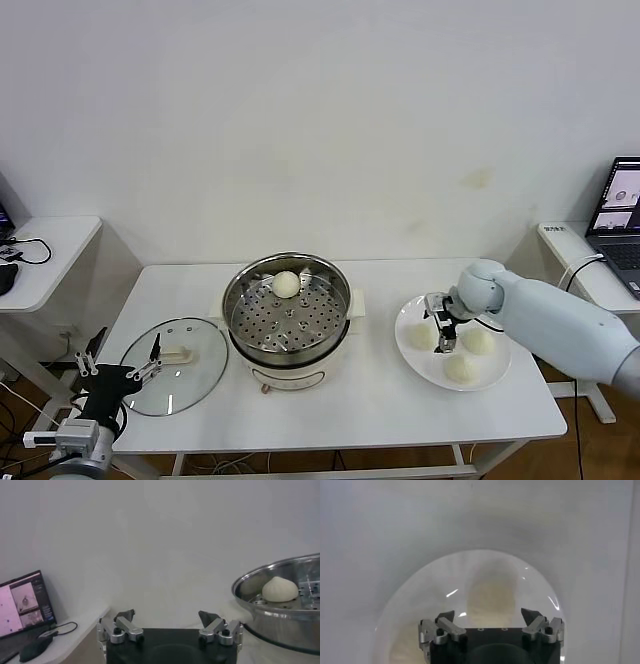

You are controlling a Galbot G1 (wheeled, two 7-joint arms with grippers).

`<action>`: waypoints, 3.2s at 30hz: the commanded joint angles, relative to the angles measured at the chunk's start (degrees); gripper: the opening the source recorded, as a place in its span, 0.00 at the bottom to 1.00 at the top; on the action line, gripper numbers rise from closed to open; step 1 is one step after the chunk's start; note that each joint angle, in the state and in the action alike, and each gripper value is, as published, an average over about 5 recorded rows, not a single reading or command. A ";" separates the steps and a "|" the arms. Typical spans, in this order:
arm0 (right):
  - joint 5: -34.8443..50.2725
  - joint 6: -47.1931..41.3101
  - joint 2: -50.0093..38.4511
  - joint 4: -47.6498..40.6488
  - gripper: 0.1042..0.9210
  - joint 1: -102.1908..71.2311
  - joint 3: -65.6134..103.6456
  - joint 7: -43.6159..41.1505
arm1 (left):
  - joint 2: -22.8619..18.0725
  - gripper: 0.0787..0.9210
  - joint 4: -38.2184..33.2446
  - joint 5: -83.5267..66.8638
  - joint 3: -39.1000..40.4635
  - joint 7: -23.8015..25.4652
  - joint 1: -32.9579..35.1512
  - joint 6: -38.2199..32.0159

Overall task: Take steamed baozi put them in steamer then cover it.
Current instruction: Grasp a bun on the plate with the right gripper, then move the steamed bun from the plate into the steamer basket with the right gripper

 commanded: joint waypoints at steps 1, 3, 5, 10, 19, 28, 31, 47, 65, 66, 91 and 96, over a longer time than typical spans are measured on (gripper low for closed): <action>-1.71 0.50 3.64 -5.46 0.88 -2.22 1.53 0.17 | 0.03 0.88 0.25 0.04 0.07 0.01 -0.05 -0.09; -2.03 0.44 3.92 -5.92 0.88 -2.41 1.81 0.22 | 0.01 0.88 0.31 0.05 0.10 0.00 -0.04 -0.12; -2.29 0.41 4.14 -6.44 0.88 -2.41 1.97 0.19 | 0.01 0.88 0.32 0.04 0.12 0.00 -0.03 -0.13; -2.38 0.38 4.57 -7.52 0.84 -2.21 2.17 -0.39 | 0.01 0.88 0.39 0.03 0.12 -0.01 -0.08 -0.15; -1.86 0.41 4.75 -7.61 0.65 -1.54 2.23 -3.26 | -0.06 0.88 -0.08 0.02 0.08 -0.02 0.06 -0.13; 1.48 -0.47 1.59 -3.44 0.60 4.75 0.84 -5.87 | 0.11 0.88 -0.37 -0.03 -0.11 -0.03 -0.09 -0.10; 4.03 -1.31 -0.45 -0.61 0.60 9.50 -1.41 -6.17 | 0.13 0.88 -0.62 -0.06 0.01 -0.02 -0.28 -0.07; 25.40 -7.16 0.23 13.21 0.61 41.77 -21.55 -4.79 | 0.32 0.88 -1.42 -0.34 0.71 0.03 -1.23 -0.09; 35.75 -16.65 29.53 3.43 0.62 33.20 -19.31 4.34 | 0.60 0.88 -1.65 -0.30 -1.14 -0.03 -1.25 -0.37; 35.54 -17.09 31.02 2.11 0.62 32.37 -19.23 4.60 | 0.53 0.88 -1.76 -0.32 -1.25 -0.03 -1.20 -0.37; 30.35 -20.40 44.60 -14.51 0.62 19.73 -16.55 8.09 | -0.51 0.88 -2.78 0.07 -1.38 -0.06 -1.41 -0.55; 30.34 -20.29 44.69 -15.24 0.62 19.00 -15.47 8.51 | -0.46 0.88 -2.68 0.13 -1.07 -0.06 -1.64 -0.55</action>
